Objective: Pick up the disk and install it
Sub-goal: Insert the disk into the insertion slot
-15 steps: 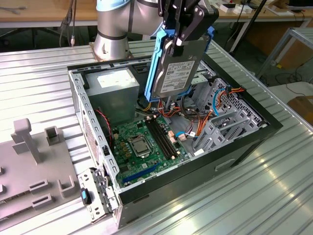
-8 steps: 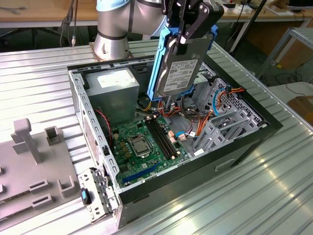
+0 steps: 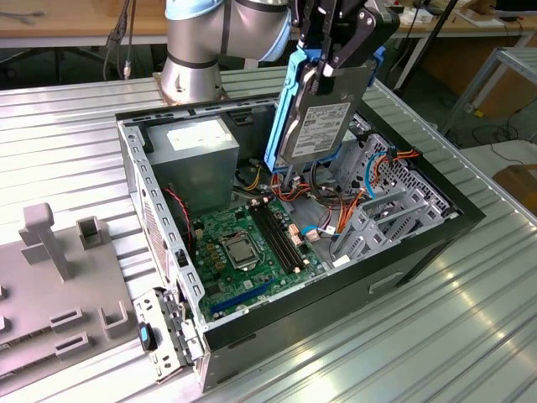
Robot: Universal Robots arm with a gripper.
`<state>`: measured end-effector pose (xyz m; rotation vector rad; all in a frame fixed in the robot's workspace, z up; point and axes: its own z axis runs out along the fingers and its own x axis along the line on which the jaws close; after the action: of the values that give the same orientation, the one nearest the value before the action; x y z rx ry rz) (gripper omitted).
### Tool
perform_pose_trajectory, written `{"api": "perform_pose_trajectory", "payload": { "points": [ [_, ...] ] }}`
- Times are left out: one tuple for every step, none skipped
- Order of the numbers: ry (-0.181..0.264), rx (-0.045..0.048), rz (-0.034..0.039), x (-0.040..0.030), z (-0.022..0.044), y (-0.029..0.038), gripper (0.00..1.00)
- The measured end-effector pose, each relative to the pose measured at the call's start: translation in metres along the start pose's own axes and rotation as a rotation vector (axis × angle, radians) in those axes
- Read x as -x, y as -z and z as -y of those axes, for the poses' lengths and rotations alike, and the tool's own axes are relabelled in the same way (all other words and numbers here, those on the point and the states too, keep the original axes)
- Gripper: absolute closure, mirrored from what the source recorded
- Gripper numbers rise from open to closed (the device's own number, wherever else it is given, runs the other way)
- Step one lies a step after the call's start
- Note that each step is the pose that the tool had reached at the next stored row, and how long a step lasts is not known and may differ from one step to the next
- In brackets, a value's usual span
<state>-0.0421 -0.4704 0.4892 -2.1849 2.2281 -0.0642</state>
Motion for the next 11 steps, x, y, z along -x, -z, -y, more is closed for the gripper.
{"api": "perform_pose_trajectory", "payload": {
  "points": [
    [0.0,0.0,0.0,-0.002,0.0007,-0.0001,0.63],
    [0.0,0.0,0.0,-0.0043,0.0015,-0.0002,0.63],
    [0.0,-0.0001,0.0001,-0.008,0.0027,-0.0004,0.63],
    [0.0,-0.0001,0.0001,-0.0125,0.0043,-0.0006,0.63],
    [0.0,-0.0001,0.0001,-0.0177,0.006,-0.0008,0.63],
    [0.0,-0.0001,0.0001,-0.021,0.0071,-0.0009,0.63],
    [0.0,-0.0001,0.0002,-0.0258,0.0085,-0.0012,0.63],
    [0.0,-0.0001,0.0002,-0.0303,0.0097,-0.0013,0.63],
    [0.0,0.0,-0.0001,-0.032,0.0102,-0.0012,0.63],
    [0.0,-0.0001,0.0,-0.0337,0.0106,-0.0013,0.63],
    [0.0,-0.0001,0.0001,-0.036,0.0114,-0.0015,0.63]
  ]
}}
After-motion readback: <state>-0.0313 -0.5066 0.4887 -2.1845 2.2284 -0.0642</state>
